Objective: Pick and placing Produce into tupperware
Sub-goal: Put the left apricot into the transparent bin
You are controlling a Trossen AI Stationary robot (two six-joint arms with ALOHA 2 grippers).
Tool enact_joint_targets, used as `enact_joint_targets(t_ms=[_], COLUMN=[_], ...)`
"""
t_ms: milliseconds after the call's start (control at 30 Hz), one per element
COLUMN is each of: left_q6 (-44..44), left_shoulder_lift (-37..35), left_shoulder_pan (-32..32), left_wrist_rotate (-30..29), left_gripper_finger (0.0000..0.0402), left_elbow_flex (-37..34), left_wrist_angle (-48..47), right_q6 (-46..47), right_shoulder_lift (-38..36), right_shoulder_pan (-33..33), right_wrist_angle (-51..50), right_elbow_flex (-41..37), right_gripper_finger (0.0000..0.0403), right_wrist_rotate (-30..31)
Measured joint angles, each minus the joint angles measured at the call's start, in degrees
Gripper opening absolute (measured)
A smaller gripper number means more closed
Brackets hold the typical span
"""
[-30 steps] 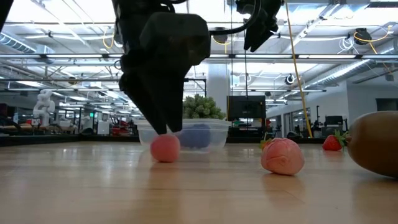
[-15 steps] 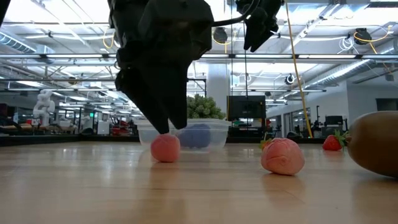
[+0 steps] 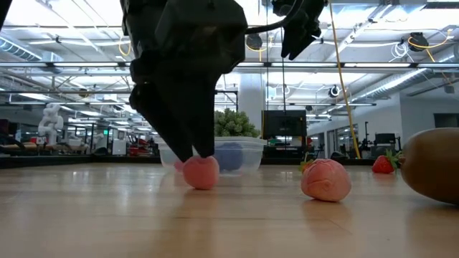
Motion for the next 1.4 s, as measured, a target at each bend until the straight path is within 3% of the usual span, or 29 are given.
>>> enact_joint_targets(t_ms=[600, 1400], left_q6=[0.31, 0.82], left_shoulder_lift=[2.57, 2.97], left_shoulder_pan=[-0.63, -0.22], left_wrist_rotate=[2.29, 1.04], left_gripper_finger=[0.0241, 0.0241], left_elbow_flex=[-0.04, -0.02], left_wrist_angle=[1.84, 4.23], right_q6=[0.0, 0.0], right_shoulder_lift=[0.0, 0.0], right_shoulder_pan=[-0.02, -0.02], right_wrist_angle=[0.42, 1.67], right_elbow_flex=[0.0, -0.01], right_gripper_finger=[0.0281, 0.0281], right_wrist_rotate=[0.0, -0.04])
